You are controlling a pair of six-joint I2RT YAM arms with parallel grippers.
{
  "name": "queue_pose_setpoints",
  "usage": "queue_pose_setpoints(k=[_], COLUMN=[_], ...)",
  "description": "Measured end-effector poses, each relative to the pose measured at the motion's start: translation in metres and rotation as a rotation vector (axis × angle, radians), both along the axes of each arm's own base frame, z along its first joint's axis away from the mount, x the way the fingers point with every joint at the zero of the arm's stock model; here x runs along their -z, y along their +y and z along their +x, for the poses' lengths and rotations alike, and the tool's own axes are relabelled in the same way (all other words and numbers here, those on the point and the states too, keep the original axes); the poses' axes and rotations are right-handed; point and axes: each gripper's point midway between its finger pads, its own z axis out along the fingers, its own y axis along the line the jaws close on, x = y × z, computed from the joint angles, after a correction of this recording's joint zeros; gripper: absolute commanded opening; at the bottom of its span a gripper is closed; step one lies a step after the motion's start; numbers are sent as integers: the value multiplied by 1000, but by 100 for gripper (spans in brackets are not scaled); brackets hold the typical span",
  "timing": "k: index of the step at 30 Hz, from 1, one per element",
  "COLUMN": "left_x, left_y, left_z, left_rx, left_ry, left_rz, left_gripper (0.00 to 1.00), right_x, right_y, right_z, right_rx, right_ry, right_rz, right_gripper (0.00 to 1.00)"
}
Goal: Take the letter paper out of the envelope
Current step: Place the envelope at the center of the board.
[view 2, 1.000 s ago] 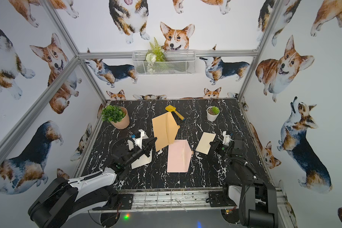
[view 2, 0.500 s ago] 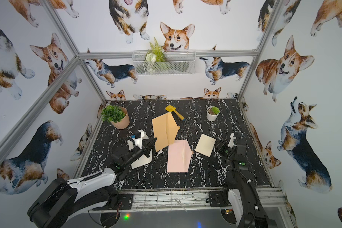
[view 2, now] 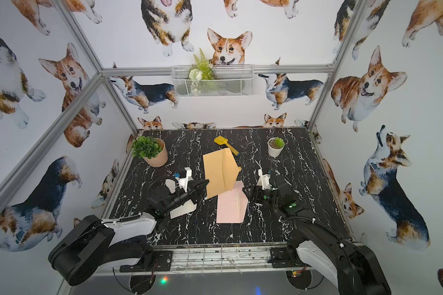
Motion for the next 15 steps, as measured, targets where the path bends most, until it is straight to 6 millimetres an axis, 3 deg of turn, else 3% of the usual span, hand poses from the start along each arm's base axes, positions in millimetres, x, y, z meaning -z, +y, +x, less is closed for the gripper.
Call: queue_pose_setpoints(k=[6,10,15], left_x=[-1,-8,-14], left_y=[-7,-7,-6], left_z=[-4,-6,-8], left_rx=[51,63,65], left_ry=[13,-5,-21], left_rz=[-36,-50,-60], left_gripper=[0,0,0], right_x=[1,8,2], right_y=[30,34,52], right_z=[11,17,25], right_rx=[-65,-48,-77], right_ry=[-84,-140,-193], right_rz=[36,50,86], right_gripper=[73,72,60])
